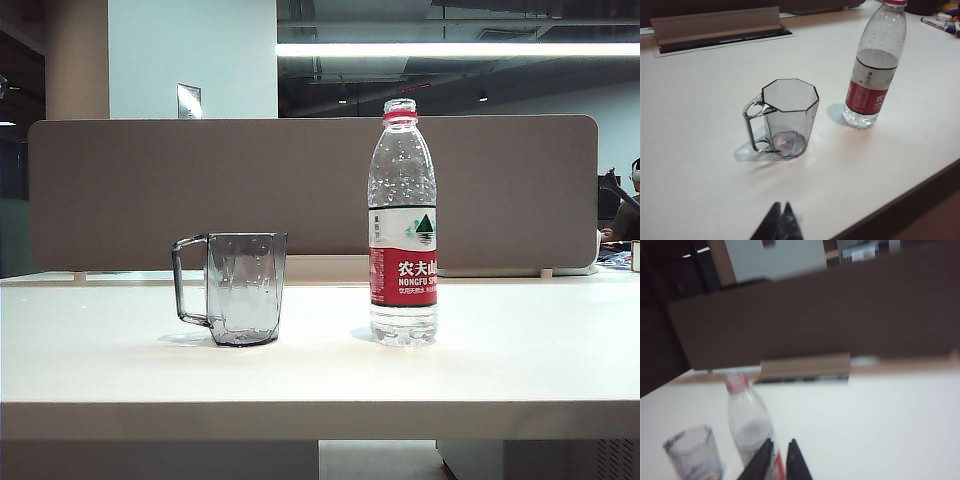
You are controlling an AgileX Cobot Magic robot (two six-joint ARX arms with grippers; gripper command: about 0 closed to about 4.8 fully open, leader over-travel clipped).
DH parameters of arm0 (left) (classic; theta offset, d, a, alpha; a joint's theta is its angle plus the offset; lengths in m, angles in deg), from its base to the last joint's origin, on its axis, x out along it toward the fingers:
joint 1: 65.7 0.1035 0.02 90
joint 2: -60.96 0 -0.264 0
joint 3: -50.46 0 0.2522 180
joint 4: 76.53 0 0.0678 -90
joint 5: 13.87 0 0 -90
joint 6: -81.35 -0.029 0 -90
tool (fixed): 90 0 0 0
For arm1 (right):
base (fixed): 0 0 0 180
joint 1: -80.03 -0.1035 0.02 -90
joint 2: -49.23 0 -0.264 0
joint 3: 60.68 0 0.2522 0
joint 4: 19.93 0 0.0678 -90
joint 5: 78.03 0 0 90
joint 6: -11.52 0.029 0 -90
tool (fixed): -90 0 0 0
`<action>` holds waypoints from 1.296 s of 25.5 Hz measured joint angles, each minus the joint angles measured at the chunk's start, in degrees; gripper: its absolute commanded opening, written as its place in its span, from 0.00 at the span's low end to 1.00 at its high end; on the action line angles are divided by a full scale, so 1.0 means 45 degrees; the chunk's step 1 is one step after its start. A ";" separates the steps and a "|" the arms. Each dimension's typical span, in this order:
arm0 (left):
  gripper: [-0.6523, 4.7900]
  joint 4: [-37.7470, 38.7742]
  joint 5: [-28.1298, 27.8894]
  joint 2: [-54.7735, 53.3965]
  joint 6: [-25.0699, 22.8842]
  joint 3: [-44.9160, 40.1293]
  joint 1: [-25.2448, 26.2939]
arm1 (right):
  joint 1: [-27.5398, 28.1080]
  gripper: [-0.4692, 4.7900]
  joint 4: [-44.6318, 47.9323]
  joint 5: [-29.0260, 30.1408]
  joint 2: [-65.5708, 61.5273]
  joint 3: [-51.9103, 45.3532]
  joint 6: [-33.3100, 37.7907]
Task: Pick up the mineral water bottle on the table and pour a little water into the mug.
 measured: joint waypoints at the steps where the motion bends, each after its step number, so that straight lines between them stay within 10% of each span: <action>1: 0.11 0.0000 0.0000 0.0000 0.0000 0.0000 0.0000 | 0.0000 0.27 0.0068 0.0083 -0.0296 0.0457 -0.0384; 6: 0.11 -0.0005 0.0005 0.0000 0.0000 0.0000 0.0000 | 0.0000 0.55 0.0063 0.1195 -0.3823 0.4056 -0.2584; 14: 0.11 -0.0005 0.0000 0.0000 0.0000 0.0000 0.0000 | -0.0058 0.52 0.1273 0.3463 -0.9015 0.5401 -0.1399; 33: 0.11 -0.0005 0.0000 0.0005 0.0000 0.0000 0.0000 | -0.7227 0.40 0.8393 -0.5595 -1.2395 -0.1171 -0.2618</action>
